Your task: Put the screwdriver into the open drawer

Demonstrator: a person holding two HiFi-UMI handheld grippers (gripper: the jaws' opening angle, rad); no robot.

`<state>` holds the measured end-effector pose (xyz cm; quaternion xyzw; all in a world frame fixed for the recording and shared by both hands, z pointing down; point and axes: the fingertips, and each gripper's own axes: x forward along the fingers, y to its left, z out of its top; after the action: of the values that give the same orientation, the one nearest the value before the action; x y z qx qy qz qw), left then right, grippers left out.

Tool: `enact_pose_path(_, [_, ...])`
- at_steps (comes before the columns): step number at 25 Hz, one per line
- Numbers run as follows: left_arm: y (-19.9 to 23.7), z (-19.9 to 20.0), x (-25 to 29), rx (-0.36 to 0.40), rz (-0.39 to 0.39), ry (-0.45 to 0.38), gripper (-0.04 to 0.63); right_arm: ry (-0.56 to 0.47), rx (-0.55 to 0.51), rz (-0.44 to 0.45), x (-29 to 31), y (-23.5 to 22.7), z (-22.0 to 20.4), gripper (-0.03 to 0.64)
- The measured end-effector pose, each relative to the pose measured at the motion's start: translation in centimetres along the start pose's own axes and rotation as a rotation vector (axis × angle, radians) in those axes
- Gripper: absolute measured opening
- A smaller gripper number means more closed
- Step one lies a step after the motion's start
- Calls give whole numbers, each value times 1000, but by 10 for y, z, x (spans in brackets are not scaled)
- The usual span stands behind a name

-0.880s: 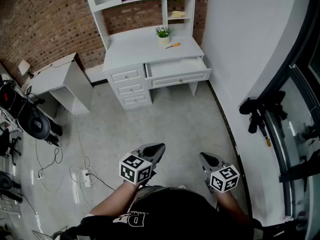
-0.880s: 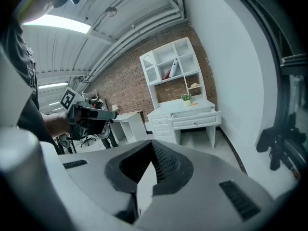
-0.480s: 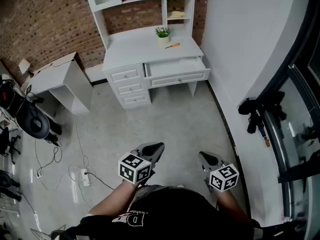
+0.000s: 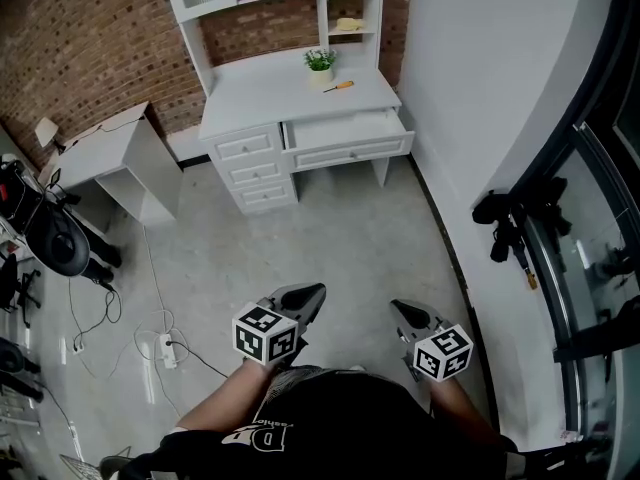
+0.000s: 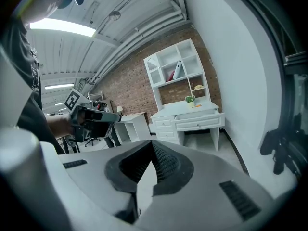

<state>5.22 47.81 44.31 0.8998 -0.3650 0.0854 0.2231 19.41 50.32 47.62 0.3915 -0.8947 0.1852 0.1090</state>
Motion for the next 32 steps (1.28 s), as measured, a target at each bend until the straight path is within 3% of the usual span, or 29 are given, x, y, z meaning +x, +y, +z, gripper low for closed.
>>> enact_pose_path(12, [-16, -23, 9, -3, 33, 49, 18, 13, 13, 17, -15, -18, -15, 6])
enact_pose_path(17, [0, -19, 11, -19, 57, 40, 18, 31, 10, 37, -3, -18, -17, 6])
enact_pose_path(25, [22, -12, 47, -35, 5, 49, 18, 57, 27, -5, 17, -46, -12, 6])
enact_pose_path(32, [72, 13, 75, -46, 21, 40, 17, 96, 28, 13, 68, -71, 7, 6])
